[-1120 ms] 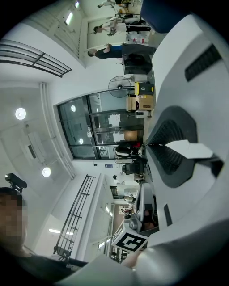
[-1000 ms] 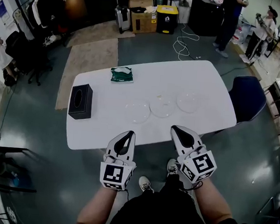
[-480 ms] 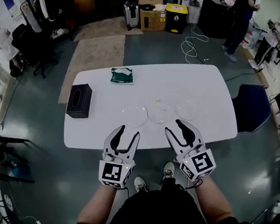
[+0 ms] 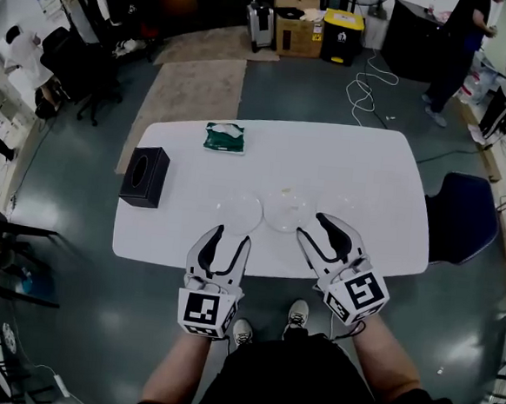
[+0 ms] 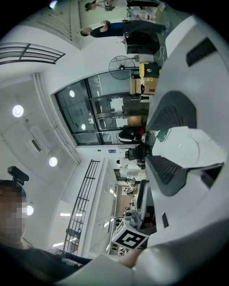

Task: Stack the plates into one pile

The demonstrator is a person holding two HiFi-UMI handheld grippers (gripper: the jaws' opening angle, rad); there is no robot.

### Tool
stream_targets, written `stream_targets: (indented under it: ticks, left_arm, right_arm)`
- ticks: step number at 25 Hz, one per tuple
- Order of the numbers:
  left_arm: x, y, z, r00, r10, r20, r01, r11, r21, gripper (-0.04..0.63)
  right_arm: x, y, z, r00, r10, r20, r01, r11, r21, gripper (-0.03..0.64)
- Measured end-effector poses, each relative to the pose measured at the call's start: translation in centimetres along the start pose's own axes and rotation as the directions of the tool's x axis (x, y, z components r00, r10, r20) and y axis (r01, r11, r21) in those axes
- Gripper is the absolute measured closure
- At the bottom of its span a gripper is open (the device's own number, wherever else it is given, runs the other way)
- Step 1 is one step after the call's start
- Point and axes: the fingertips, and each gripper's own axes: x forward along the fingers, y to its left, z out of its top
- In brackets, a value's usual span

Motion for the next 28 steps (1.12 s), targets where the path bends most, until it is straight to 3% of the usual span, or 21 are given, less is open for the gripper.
stream_targets:
  ticks: [14,28]
  left_arm:
    - [1.3,-2.3,-0.2,0.989,0.146,-0.02,-0.146,0.989,0.007,0.382]
    - [2.4,-0.7,-2.3,0.977,0.195,-0.082,-0.194,0.981,0.02,0.382]
  right_arm:
    - [-0.1,-3.3,-1.0,0.991,0.134,0.001,-0.134,0.991,0.003,0.431]
    - [2.8,-3.5,-3.8,0.982,0.184,-0.033,-0.182,0.982,0.049,0.431]
